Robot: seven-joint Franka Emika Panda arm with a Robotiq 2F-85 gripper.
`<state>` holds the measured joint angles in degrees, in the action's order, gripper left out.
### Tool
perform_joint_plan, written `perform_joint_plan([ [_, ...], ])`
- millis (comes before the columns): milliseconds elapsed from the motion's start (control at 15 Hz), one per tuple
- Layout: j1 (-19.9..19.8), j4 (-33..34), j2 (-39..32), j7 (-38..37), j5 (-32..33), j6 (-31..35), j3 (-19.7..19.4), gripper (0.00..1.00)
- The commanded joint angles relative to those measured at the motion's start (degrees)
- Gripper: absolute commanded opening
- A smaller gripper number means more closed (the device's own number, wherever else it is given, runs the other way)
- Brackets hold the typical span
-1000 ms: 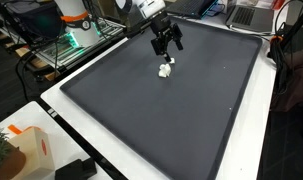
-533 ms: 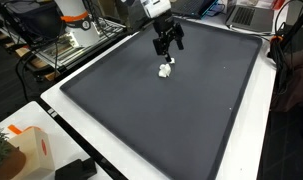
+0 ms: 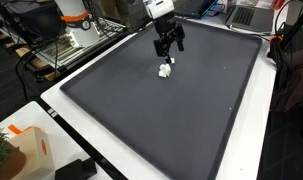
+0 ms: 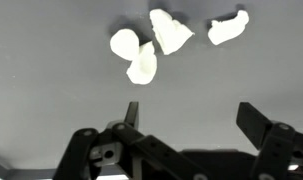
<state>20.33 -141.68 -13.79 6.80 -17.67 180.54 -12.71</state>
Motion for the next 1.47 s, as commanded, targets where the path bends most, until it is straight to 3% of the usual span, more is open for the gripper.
perform_joint_plan([
  [0, 3.3, 3.1, -2.0, -2.0, 2.0, -2.8, -4.6, 1.00],
  [267, 7.7, 6.8, -3.1, -4.8, 5.7, -11.6, -10.2, 1.00],
  [467, 9.7, 9.7, -2.7, -7.6, 9.3, -18.1, -12.1, 1.00],
  [533, 2.6, 10.5, -1.8, -12.6, 16.1, -19.5, -5.7, 1.00],
  [733, -1.0, 14.0, -1.7, -17.2, 21.7, -27.2, -1.6, 1.00],
  [933, -4.9, 17.1, -2.2, -18.7, 23.1, -33.8, 2.9, 1.00],
  [1267, -8.0, 23.6, -4.3, -22.6, 25.2, -43.1, 6.6, 1.00],
  [1333, -8.8, 20.8, -2.6, -21.4, 24.8, -39.8, 7.4, 1.00],
  [1400, -9.1, 21.9, -2.9, -21.7, 24.8, -41.2, 7.8, 1.00],
])
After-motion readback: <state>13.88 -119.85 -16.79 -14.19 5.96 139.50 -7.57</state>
